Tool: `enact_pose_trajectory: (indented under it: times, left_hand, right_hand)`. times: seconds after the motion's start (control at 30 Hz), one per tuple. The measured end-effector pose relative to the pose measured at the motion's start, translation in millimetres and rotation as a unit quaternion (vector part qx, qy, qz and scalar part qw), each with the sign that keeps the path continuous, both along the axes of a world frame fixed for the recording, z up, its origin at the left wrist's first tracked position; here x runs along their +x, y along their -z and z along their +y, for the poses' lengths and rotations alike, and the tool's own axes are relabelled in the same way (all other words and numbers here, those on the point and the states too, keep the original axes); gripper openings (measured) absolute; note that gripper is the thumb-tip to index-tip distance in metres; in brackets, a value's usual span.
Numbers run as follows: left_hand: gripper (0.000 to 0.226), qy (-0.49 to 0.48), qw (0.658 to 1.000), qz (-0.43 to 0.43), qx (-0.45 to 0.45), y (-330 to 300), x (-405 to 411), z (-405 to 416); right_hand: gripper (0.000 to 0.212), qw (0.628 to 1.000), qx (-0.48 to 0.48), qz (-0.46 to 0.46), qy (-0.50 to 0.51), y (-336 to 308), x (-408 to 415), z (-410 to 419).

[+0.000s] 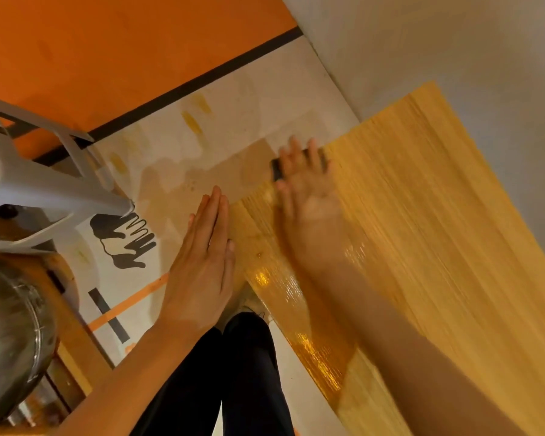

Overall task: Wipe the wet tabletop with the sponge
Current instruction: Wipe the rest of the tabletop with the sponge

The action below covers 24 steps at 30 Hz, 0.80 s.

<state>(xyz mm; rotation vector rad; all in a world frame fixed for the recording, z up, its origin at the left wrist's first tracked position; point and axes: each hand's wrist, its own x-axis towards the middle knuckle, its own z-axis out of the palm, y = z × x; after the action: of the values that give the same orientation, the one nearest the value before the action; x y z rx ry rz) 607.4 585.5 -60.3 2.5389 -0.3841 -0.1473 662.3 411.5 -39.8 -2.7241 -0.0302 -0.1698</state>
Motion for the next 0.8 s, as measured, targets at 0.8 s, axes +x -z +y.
enact_pose_trajectory:
  times: [0.8]
  left_hand:
    - [0.066,-0.140,0.951,0.122,-0.246,-3.4,-6.9,-3.2]
  right_hand:
    - [0.049,0.982,0.061,0.065,0.164,-8.5,-32.1,-31.9]
